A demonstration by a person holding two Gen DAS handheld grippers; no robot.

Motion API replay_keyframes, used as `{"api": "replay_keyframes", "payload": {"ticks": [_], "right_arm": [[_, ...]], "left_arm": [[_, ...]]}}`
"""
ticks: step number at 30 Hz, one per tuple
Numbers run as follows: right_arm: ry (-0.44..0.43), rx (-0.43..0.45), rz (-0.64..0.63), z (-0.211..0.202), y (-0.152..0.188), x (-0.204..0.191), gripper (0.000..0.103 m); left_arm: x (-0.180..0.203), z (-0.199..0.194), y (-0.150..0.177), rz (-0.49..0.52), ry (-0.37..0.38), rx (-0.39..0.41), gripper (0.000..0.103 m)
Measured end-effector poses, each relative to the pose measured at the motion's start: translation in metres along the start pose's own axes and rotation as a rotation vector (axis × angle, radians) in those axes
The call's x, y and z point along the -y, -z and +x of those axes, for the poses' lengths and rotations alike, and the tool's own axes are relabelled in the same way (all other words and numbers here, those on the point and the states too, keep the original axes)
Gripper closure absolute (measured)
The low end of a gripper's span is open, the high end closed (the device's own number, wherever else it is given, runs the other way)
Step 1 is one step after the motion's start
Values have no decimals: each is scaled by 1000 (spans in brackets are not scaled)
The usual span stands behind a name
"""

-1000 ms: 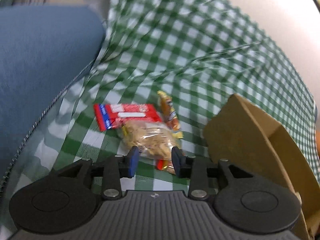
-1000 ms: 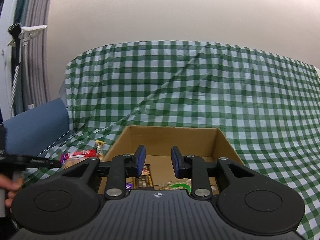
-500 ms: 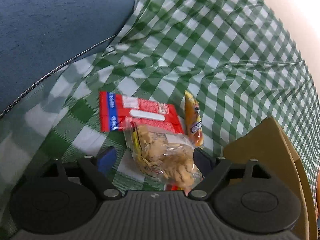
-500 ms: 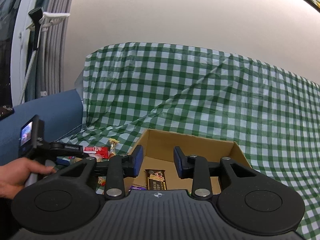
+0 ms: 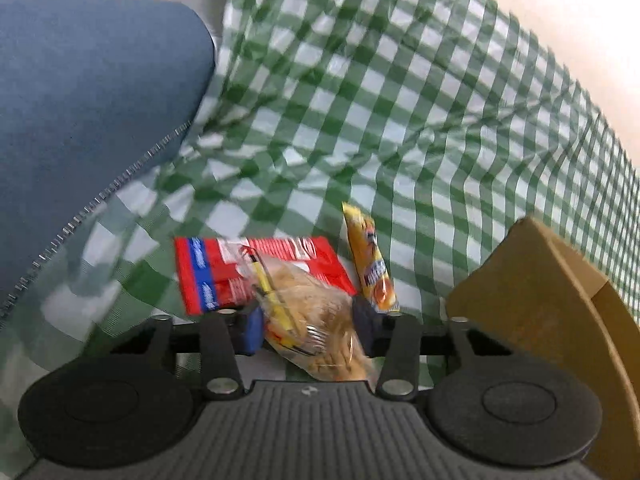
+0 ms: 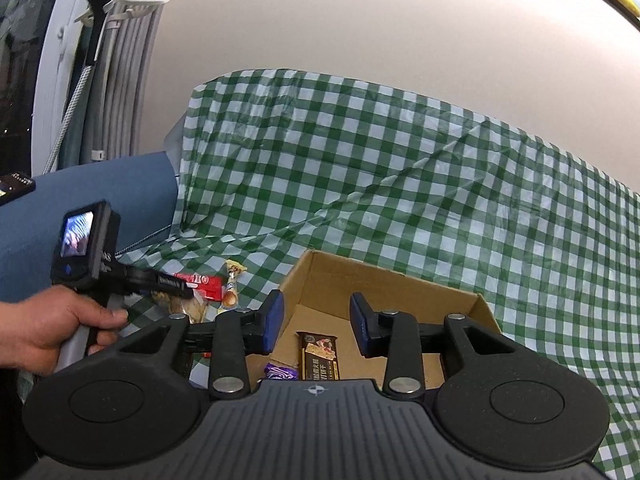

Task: Organize snacks
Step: 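Grasp the clear cookie bag with the left tool while the right tool grasps the red candy stick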

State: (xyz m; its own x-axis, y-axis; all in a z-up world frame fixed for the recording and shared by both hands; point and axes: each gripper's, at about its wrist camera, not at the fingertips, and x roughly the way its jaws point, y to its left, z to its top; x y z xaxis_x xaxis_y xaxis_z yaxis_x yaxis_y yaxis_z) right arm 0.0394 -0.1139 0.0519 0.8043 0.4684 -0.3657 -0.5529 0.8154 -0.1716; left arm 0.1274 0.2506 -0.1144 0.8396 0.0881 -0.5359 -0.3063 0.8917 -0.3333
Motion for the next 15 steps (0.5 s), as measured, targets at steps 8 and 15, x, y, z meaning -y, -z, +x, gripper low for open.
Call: {"api": "replay_keyframes", "payload": {"ticks": [8,15], "right_arm": [[-64,-85,37,22,-25,-34,87],[-51,-198,24,80,-52,-115,87]], "left_arm": [[-11,-59,-5,47,-13,79,67],[-30,-106,-2,-6,-60,157,67]]}}
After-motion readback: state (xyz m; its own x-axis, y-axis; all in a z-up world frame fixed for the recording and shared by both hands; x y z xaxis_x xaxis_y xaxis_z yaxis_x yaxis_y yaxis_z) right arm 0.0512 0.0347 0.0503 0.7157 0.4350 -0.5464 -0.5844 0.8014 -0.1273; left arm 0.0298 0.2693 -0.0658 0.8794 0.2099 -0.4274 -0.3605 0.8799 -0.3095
